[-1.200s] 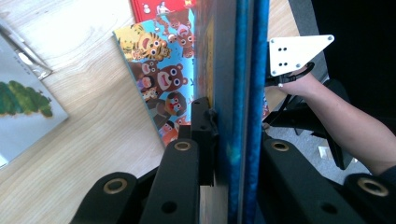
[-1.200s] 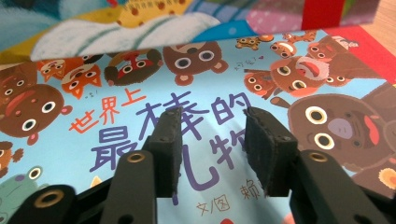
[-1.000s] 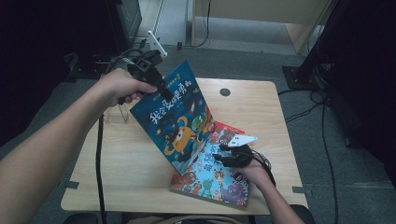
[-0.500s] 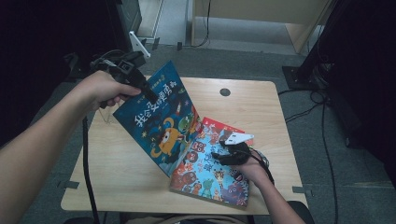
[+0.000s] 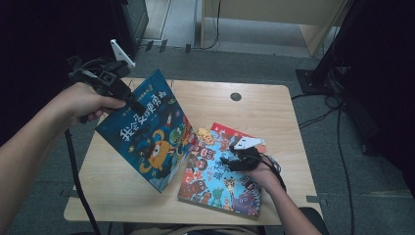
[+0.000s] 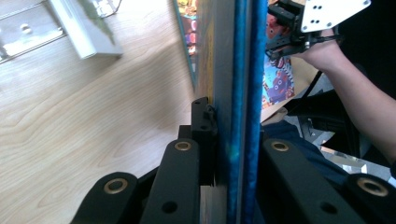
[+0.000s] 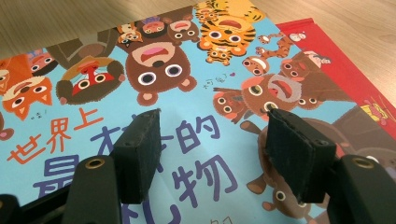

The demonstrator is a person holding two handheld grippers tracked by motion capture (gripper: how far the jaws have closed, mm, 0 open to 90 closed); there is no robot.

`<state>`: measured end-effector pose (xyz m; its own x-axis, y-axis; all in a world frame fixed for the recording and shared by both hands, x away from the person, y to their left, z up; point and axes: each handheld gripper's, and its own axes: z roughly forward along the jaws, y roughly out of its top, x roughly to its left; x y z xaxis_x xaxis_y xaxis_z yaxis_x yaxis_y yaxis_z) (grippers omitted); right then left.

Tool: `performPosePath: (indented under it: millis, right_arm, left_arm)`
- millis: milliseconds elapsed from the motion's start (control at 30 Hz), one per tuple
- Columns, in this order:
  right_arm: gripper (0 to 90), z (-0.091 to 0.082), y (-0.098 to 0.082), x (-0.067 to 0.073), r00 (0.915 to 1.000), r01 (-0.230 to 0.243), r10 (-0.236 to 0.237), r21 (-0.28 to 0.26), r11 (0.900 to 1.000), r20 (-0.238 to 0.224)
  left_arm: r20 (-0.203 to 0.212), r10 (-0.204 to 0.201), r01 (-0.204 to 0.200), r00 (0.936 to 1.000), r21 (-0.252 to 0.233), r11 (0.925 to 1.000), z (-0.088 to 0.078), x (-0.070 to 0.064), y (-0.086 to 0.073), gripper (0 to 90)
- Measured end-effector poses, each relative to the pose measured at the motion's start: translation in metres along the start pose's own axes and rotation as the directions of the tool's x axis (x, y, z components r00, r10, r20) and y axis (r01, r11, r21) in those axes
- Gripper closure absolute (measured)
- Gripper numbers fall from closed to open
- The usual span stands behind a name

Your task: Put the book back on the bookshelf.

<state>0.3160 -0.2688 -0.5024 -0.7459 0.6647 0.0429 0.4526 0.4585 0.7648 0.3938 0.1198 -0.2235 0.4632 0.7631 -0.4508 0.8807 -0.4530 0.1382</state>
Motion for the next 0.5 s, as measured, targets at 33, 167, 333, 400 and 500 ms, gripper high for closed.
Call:
performPosePath:
  millis: [33,167,333,400,500]
  right_arm:
    - [35.9,0.000,0.000,0.000,1.0000,0.000,0.000,0.000,1.000,-0.001]
    - [36.0,0.000,0.000,0.000,1.0000,-0.001,0.001,0.001,1.000,-0.004]
    - [36.4,0.000,0.000,0.000,1.0000,0.000,0.000,0.000,1.000,-0.001]
    - [36.6,0.000,0.000,0.000,1.0000,-0.001,0.001,0.000,1.000,0.000]
    - [36.8,0.000,0.000,0.000,1.0000,-0.001,0.001,0.000,1.000,0.000]
  left_arm:
    - [-0.002,-0.006,0.006,1.0000,-0.003,1.0000,-0.001,0.002,-0.003,82.6]
    - [-0.003,-0.013,0.013,0.9999,-0.010,0.9999,-0.005,0.008,-0.011,82.6]
    - [0.005,-0.027,0.027,0.9996,-0.020,0.9994,-0.010,0.016,-0.022,82.6]
    - [0.006,-0.028,0.028,0.9996,-0.016,0.9995,-0.012,0.018,-0.026,82.6]
    - [-0.001,-0.030,0.030,0.9996,-0.015,0.9995,-0.014,0.021,-0.031,82.5]
